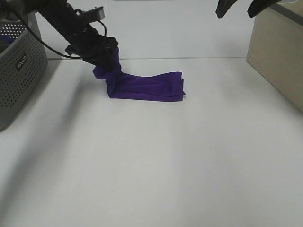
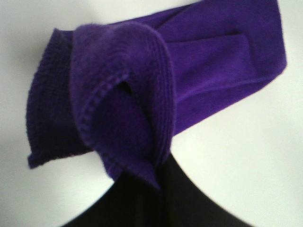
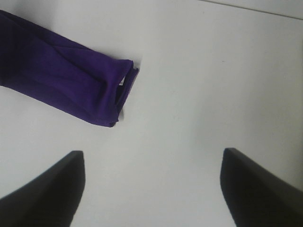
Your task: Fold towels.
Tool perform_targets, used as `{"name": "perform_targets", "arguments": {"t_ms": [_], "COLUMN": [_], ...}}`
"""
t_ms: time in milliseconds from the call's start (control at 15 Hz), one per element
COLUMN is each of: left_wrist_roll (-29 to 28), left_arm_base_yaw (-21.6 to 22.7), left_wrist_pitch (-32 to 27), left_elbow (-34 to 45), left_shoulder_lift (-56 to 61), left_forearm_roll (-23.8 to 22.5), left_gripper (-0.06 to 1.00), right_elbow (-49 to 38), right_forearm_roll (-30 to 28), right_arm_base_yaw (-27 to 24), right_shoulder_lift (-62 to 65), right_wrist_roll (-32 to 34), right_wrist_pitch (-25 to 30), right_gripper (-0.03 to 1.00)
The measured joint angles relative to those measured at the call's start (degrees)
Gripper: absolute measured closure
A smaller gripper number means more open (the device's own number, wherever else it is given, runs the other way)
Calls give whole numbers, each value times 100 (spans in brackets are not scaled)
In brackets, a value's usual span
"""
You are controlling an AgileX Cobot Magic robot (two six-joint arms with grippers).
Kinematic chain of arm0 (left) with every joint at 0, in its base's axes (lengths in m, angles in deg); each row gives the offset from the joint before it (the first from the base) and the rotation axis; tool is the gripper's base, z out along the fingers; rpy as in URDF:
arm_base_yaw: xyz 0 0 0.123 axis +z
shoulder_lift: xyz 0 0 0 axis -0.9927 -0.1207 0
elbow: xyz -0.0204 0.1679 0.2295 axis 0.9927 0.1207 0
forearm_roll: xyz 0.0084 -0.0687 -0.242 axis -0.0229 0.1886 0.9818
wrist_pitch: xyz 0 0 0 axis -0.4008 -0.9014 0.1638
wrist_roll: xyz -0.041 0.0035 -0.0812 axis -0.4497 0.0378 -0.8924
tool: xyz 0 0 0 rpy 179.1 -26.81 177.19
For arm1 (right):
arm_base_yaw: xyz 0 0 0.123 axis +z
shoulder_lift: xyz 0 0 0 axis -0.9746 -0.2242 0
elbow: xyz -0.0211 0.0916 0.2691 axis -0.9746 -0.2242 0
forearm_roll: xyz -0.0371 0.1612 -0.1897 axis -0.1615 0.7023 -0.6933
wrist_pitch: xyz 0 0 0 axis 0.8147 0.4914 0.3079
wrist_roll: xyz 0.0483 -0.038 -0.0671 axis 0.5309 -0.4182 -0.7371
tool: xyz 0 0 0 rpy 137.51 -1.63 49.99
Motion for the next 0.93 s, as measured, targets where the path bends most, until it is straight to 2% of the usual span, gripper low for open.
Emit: {"name": "perform_targets", "arguments": {"t_ms": [133,267,467,667,733,933], "left_wrist_roll": [6,6,0,-6,-11,-69], "left_arm_base_yaw": [-332,-688,-825,-865,-940,-1146], "left_wrist_pitch": [132,556,837,1146,1473,1816], "left_elbow": [0,0,0,0,0,0], "left_shoulder_lift": [0,0,0,0,0,0], "left_forearm_roll": [0,63,212,327,510,705], "left_gripper": [93,93,92,83,72,34], "right_elbow": [0,0,0,0,0,0], "right_forearm_roll": [40,292,751,837,837,837], "right_arm_base_yaw": [0,0,0,0,0,0], "right_shoulder_lift": [206,407,567,699,762,940], "right_wrist_roll": [0,34,109,115,115,115], "right_wrist_pitch": [0,6,6,6,6,11], "right_gripper": [19,19,19,19,19,19]}}
